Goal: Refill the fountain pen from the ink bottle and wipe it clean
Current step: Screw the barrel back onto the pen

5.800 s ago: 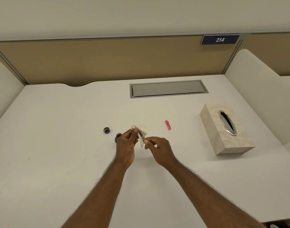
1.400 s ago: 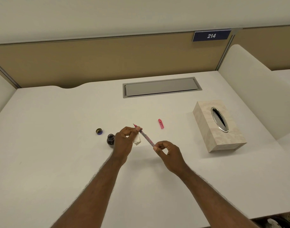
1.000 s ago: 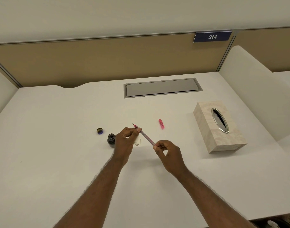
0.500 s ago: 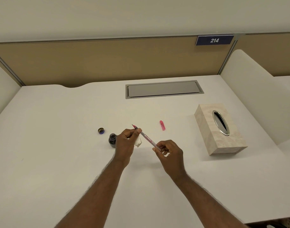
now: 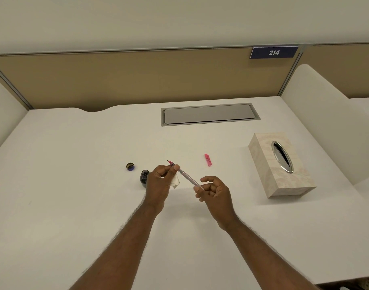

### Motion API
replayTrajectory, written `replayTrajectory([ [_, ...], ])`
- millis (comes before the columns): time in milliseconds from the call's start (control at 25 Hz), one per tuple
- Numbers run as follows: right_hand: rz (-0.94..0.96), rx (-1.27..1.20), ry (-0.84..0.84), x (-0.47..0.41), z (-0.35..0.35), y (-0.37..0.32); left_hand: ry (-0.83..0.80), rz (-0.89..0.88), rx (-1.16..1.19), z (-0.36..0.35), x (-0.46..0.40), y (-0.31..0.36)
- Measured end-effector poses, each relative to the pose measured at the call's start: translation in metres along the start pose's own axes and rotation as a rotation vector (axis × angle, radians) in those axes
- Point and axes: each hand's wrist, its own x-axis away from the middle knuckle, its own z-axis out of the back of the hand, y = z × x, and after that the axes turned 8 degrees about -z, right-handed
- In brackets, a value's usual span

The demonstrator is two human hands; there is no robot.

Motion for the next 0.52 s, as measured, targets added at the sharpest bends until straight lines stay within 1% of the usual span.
replayTrajectory([
  [240, -0.043, 0.037, -0.012, 0.0003, -0.0061, -0.0008, 0.005, -0.019, -0.009, 0.0019, -0.0002, 0.0011],
  [520, -0.051, 0.048, -0.018, -0.0002, -0.0083, 0.0001, 0.018, -0.022, 0.011, 0.0029, -0.0019, 0.0007],
])
